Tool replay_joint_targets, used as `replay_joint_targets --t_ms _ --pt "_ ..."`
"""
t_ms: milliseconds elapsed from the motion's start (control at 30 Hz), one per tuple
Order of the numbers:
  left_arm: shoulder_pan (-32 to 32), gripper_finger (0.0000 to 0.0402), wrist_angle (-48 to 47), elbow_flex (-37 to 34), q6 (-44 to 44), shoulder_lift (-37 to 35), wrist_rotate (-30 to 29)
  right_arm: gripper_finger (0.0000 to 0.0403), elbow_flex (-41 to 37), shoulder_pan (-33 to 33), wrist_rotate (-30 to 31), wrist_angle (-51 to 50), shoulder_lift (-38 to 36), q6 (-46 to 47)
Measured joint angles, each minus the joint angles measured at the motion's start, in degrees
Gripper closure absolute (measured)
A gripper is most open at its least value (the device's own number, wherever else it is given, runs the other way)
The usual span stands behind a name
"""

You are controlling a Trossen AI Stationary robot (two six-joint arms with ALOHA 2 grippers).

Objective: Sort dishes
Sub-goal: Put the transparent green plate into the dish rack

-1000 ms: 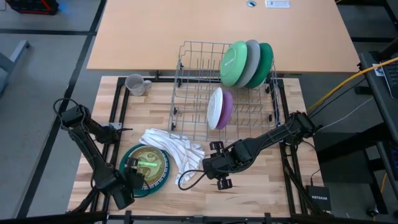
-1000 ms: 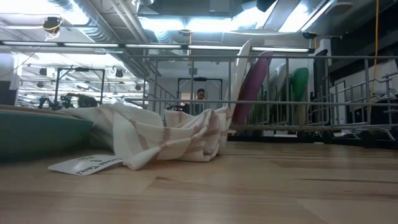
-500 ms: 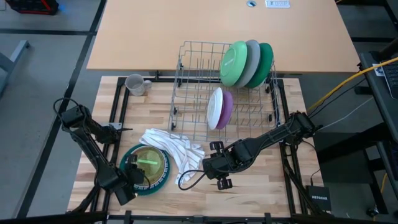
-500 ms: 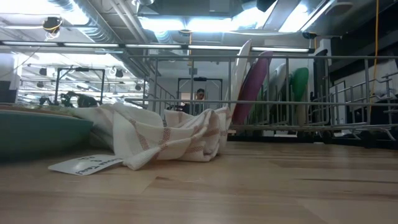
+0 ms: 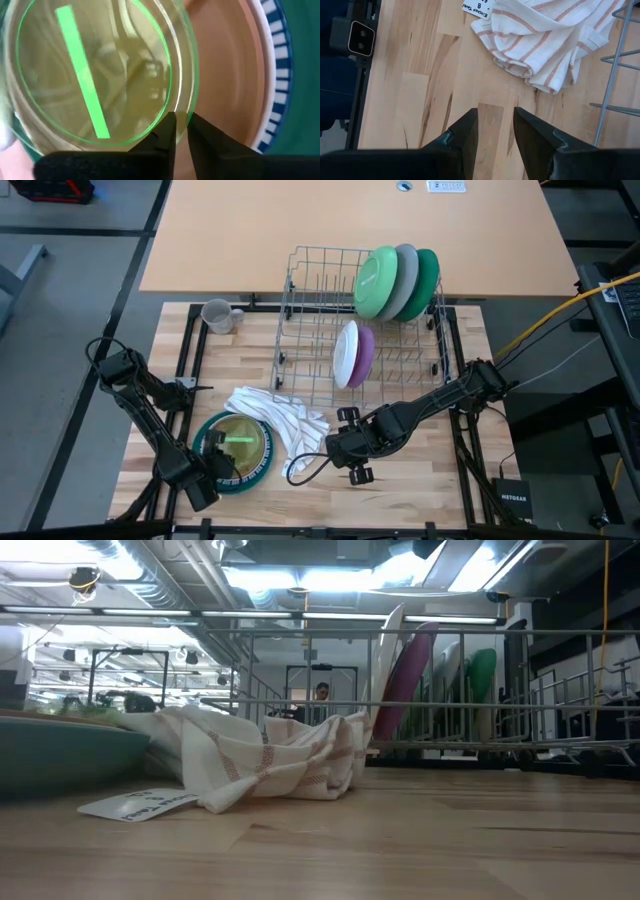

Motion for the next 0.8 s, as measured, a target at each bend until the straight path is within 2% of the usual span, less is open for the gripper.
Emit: replay_joint_targets --t_ms 167,367,567,800 --pt "0.0 0.0397 0.2 0.0 -0.4 0.0 -0.4 0.0274 0.0 0.0 0.0 0.0 0.0 0.0" --pt "0.0 0.04 0.2 1.1 -4.0 0.0 -0.3 0.0274 0.0 0.0 0.0 0.3 0.0 0.0" --pt "0.0 0.04 -0.4 5.9 -4.0 0.0 -0.1 0.0274 0.0 0.0 0.0 3.3 0.0 -0.9" --pt "0.0 0.04 -2.1 13.4 0.1 0.0 0.0 0.0274 0.0 0.0 0.0 13.4 0.0 -11.9"
